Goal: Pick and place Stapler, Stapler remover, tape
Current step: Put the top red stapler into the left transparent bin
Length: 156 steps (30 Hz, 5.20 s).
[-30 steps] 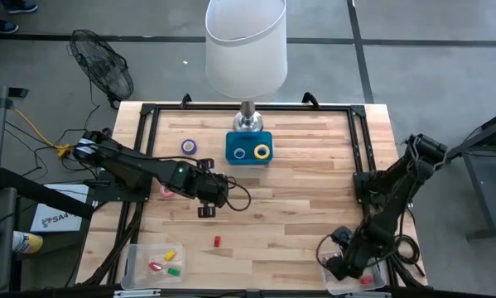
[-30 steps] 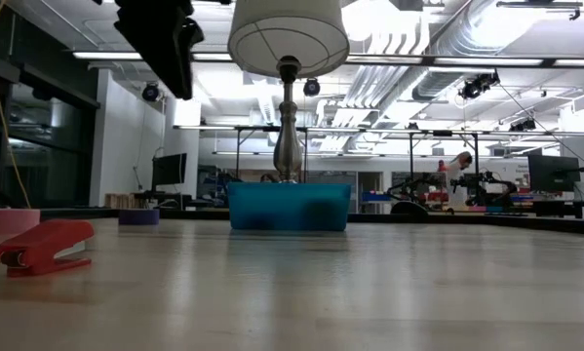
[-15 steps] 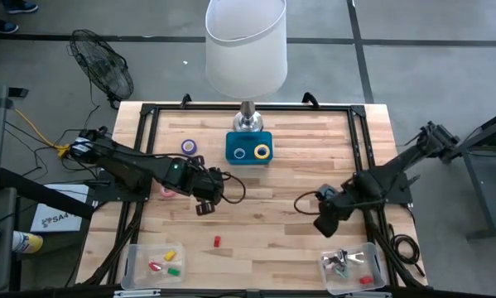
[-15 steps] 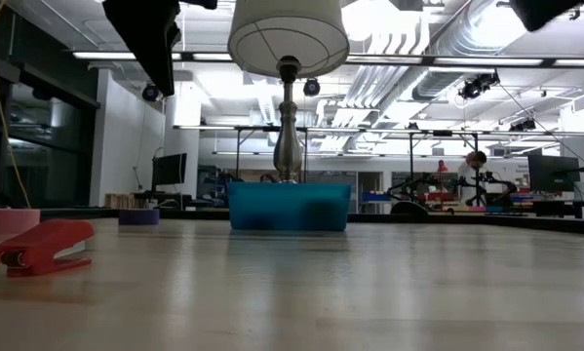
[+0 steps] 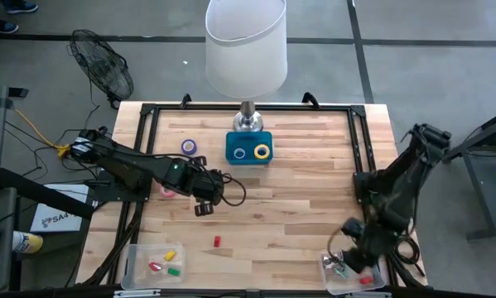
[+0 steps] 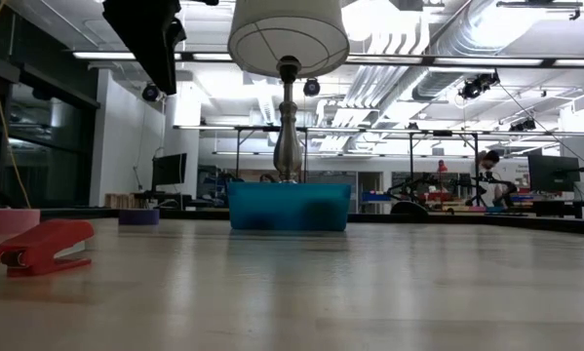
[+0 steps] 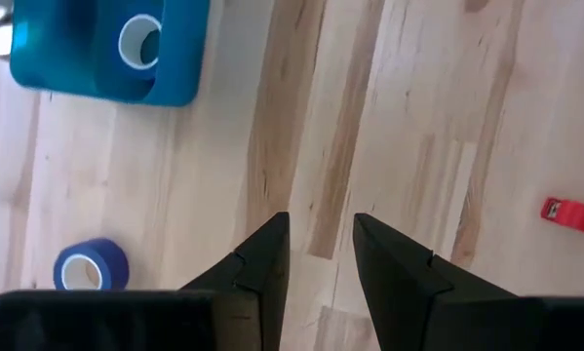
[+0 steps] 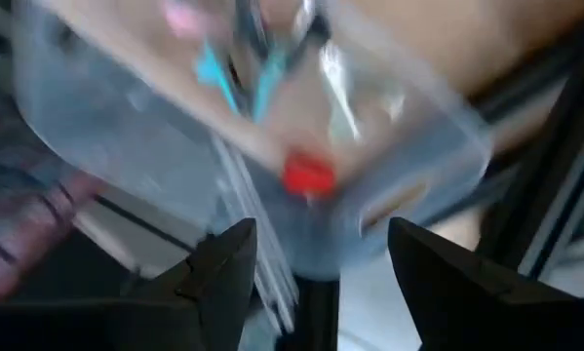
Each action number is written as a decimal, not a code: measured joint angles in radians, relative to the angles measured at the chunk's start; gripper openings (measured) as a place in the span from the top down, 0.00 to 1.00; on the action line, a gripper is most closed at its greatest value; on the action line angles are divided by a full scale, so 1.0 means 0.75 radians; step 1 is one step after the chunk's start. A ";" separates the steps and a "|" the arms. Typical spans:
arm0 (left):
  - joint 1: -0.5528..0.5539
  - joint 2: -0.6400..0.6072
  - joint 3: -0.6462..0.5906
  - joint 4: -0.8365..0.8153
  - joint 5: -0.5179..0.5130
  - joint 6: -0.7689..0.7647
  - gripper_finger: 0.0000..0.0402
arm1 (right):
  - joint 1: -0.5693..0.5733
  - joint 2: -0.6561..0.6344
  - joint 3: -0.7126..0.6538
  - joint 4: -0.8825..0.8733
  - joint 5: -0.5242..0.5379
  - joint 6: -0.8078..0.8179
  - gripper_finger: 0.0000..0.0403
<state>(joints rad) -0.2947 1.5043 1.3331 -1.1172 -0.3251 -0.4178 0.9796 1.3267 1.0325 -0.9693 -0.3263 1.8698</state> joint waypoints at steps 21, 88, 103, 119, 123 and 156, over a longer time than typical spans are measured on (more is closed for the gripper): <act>0.000 0.000 0.000 0.022 -0.038 0.109 0.72 | 0.105 0.334 0.000 0.239 -0.209 0.555 0.45; -0.001 0.001 0.000 0.011 0.004 0.202 0.72 | 0.183 0.665 0.005 0.367 -0.293 -0.893 0.38; -0.001 0.001 0.000 0.011 0.004 0.192 0.72 | 0.203 0.686 0.006 0.199 -0.097 -0.905 0.38; 0.000 0.001 0.000 0.015 0.002 0.191 0.72 | 0.210 0.536 -0.005 0.142 0.203 -0.946 0.38; -0.001 0.001 0.000 0.015 0.002 0.191 0.72 | 0.234 0.534 -0.005 0.195 0.201 -1.032 0.38; 0.000 0.001 0.000 0.012 0.029 0.191 0.72 | 0.218 0.352 -0.001 0.294 0.169 -0.729 0.38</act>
<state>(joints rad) -0.2947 1.5051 1.3331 -1.1080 -0.3032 -0.2745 1.1427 1.5906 1.0317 -0.7491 -0.1993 1.3227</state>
